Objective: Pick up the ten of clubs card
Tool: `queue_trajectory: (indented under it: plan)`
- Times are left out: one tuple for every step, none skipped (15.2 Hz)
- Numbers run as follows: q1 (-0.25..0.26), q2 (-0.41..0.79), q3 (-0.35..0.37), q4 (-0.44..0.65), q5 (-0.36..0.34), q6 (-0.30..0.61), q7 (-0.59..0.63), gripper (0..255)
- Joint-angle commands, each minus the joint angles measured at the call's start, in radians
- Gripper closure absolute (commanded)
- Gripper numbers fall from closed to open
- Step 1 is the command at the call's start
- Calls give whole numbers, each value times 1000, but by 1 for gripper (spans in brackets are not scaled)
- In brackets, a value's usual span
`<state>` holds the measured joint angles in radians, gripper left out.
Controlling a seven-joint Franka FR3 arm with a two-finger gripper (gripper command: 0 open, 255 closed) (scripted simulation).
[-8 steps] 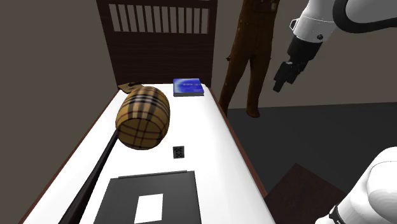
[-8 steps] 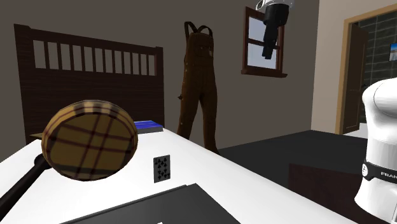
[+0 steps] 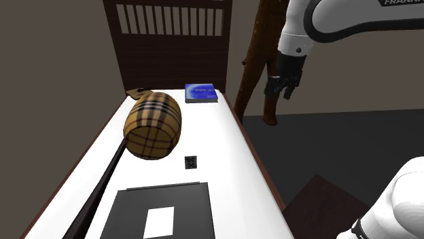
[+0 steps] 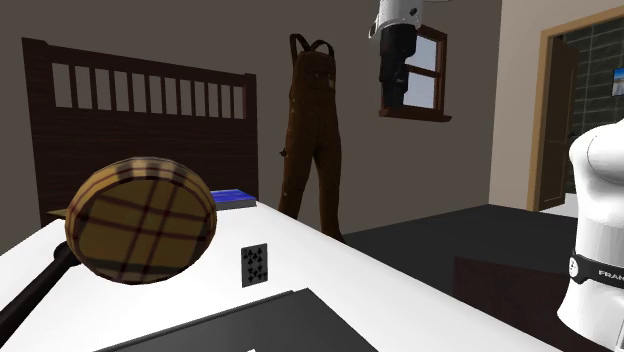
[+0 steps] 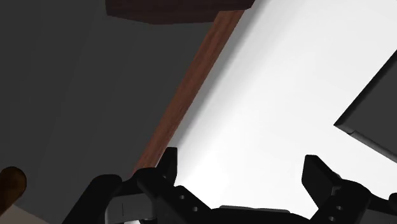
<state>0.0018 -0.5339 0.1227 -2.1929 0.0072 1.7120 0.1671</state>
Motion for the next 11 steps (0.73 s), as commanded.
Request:
queue_trajectory:
  plan:
    - [1,90,17,50,22,-4,39,0]
    - [2,134,24,74,32,-6,58,0]
    - [3,178,31,99,42,-7,76,0]
    - [4,221,38,124,52,-9,95,0]
    - [6,265,45,150,61,-12,113,0]
    - [8,309,51,178,70,-15,130,0]
    - [10,353,56,206,80,-19,148,0]
    - [12,398,61,235,89,-23,165,0]
    - [14,442,66,264,98,-28,182,0]
    - [17,486,71,295,106,-33,199,0]
    - [20,531,74,327,115,-38,216,0]
